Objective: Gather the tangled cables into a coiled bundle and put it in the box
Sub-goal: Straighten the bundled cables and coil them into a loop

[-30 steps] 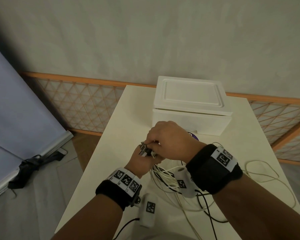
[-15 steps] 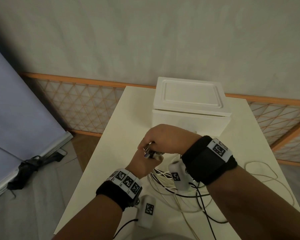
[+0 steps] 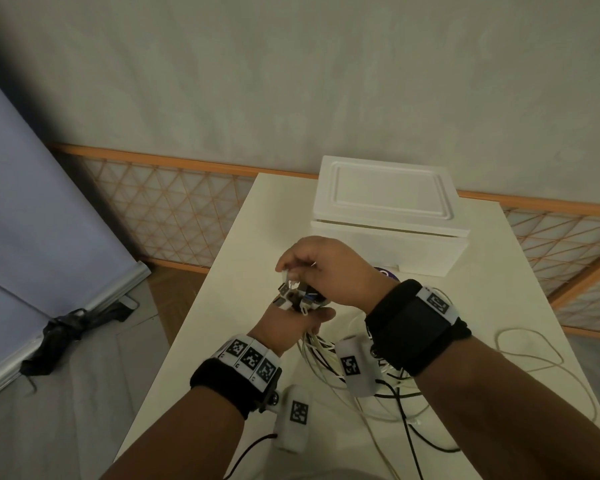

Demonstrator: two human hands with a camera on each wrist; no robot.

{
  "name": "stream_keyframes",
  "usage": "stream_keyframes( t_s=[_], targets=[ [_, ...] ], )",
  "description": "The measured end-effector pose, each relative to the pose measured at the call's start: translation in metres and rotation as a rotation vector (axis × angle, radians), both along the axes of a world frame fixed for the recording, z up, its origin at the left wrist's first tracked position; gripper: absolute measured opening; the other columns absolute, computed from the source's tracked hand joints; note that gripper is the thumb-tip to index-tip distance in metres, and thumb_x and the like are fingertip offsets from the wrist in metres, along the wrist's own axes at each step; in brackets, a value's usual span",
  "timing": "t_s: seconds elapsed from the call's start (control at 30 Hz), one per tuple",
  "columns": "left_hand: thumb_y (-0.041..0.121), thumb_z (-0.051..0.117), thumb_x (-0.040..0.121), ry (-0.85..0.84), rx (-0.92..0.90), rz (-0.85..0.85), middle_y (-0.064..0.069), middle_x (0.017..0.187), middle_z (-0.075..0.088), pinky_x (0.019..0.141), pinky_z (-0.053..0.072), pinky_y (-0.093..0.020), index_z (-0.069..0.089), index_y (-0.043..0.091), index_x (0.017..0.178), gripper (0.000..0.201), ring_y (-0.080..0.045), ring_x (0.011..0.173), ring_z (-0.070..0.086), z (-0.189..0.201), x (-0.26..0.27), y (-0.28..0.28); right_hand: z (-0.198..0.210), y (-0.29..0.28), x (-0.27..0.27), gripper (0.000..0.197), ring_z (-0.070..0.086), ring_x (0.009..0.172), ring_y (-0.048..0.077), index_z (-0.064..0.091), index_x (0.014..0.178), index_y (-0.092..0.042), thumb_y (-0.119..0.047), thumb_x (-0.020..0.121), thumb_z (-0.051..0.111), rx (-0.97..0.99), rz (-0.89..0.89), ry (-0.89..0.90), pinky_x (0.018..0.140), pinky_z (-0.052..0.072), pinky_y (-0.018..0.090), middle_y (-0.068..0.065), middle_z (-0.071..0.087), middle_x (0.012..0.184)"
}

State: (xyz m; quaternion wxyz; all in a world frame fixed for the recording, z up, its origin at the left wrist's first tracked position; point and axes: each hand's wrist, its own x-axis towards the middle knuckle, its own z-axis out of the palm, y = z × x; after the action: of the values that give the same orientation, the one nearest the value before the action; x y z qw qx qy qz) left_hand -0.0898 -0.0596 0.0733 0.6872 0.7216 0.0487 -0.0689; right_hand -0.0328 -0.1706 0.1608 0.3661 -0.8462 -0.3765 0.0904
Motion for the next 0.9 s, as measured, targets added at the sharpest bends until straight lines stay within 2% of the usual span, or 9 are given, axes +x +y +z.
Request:
stream_keyframes(
  t_s=[0.13, 0.23, 0.33, 0.43, 0.53, 0.6, 0.73, 0.83, 0.9],
  targets=[
    [0.032, 0.078, 0.062, 0.024, -0.115, -0.009, -0.006, 0.058, 0.057, 0.060, 0.043, -0.032, 0.065, 0.022, 0.058, 0.017, -0.021, 0.056, 0.051, -0.007, -0.002, -0.004, 0.000, -0.002, -0.003, 0.020, 0.057, 0.093, 0.007, 0.066, 0.112, -0.023, -0.020, 0.095, 0.055, 0.090, 0.021, 0.107, 0.087, 0.044, 0.020, -0.009, 0.063, 0.096],
    [0.031, 0.076, 0.066, 0.012, -0.190, 0.040, 0.000, 0.058, 0.056, 0.061, 0.042, -0.032, 0.067, 0.024, 0.063, 0.012, -0.019, 0.055, 0.050, -0.011, 0.000, -0.004, -0.009, -0.011, 0.008, 0.024, 0.056, 0.103, 0.010, 0.064, 0.116, -0.019, -0.022, 0.098, 0.049, 0.211, -0.269, 0.197, 0.097, 0.043, 0.027, -0.005, 0.062, 0.109],
    [0.032, 0.077, 0.065, 0.002, -0.247, 0.043, 0.003, 0.062, 0.058, 0.068, 0.042, -0.038, 0.069, 0.025, 0.068, 0.012, -0.019, 0.059, 0.050, -0.012, 0.002, -0.001, -0.017, -0.017, 0.015, 0.034, 0.061, 0.104, 0.023, 0.062, 0.112, -0.008, -0.032, 0.099, 0.043, -0.012, -0.407, 0.278, 0.095, 0.048, 0.044, 0.004, 0.064, 0.109],
    [0.025, 0.078, 0.066, 0.018, -0.267, 0.039, 0.002, 0.064, 0.060, 0.069, 0.042, -0.037, 0.070, 0.022, 0.075, 0.012, -0.017, 0.061, 0.053, -0.018, 0.003, 0.000, -0.017, -0.012, 0.007, 0.040, 0.064, 0.100, 0.026, 0.063, 0.110, -0.009, -0.041, 0.099, 0.041, 0.029, -0.328, 0.517, 0.089, 0.054, 0.041, 0.011, 0.066, 0.109],
    [0.028, 0.079, 0.063, 0.032, -0.256, 0.028, 0.000, 0.066, 0.059, 0.069, 0.042, -0.035, 0.066, 0.022, 0.065, 0.014, -0.019, 0.066, 0.053, -0.021, 0.003, -0.001, -0.010, -0.005, 0.003, 0.020, 0.065, 0.100, 0.020, 0.066, 0.105, -0.018, -0.025, 0.098, 0.049, 0.305, -0.294, 0.657, 0.093, 0.049, 0.037, 0.008, 0.069, 0.108],
    [0.028, 0.080, 0.062, 0.034, -0.227, 0.039, -0.002, 0.065, 0.057, 0.069, 0.042, -0.033, 0.062, 0.022, 0.059, 0.019, -0.020, 0.065, 0.050, -0.020, 0.004, 0.000, -0.006, -0.005, 0.003, 0.013, 0.066, 0.096, 0.016, 0.064, 0.101, -0.021, -0.016, 0.092, 0.057, 0.255, -0.275, 0.513, 0.086, 0.050, 0.030, 0.004, 0.069, 0.105],
    [0.002, 0.072, 0.080, -0.007, -0.150, 0.049, -0.006, 0.064, 0.053, 0.064, 0.044, -0.029, 0.054, 0.008, 0.064, 0.025, -0.014, 0.060, 0.051, -0.018, 0.003, 0.003, -0.003, -0.004, 0.000, 0.017, 0.056, 0.077, 0.000, 0.067, 0.102, -0.023, -0.023, 0.085, 0.067, -0.085, -0.148, 0.170, 0.067, 0.039, 0.010, -0.009, 0.062, 0.096],
    [0.003, 0.075, 0.077, -0.024, -0.044, -0.015, -0.010, 0.072, 0.059, 0.073, 0.050, -0.032, 0.057, 0.004, 0.071, 0.019, -0.015, 0.068, 0.058, -0.014, 0.000, 0.005, 0.000, -0.004, 0.003, 0.029, 0.046, 0.086, 0.001, 0.067, 0.112, -0.023, -0.032, 0.085, 0.067, -0.351, -0.019, 0.040, 0.069, 0.032, 0.013, -0.009, 0.058, 0.103],
    [-0.002, 0.074, 0.076, -0.034, -0.044, -0.038, -0.010, 0.070, 0.058, 0.073, 0.050, -0.033, 0.058, 0.003, 0.072, 0.018, -0.013, 0.066, 0.058, -0.012, -0.001, 0.003, 0.002, -0.003, 0.005, 0.026, 0.044, 0.087, 0.003, 0.069, 0.110, -0.019, -0.029, 0.085, 0.067, -0.429, 0.014, -0.031, 0.068, 0.031, 0.016, -0.008, 0.059, 0.099]
  ],
)
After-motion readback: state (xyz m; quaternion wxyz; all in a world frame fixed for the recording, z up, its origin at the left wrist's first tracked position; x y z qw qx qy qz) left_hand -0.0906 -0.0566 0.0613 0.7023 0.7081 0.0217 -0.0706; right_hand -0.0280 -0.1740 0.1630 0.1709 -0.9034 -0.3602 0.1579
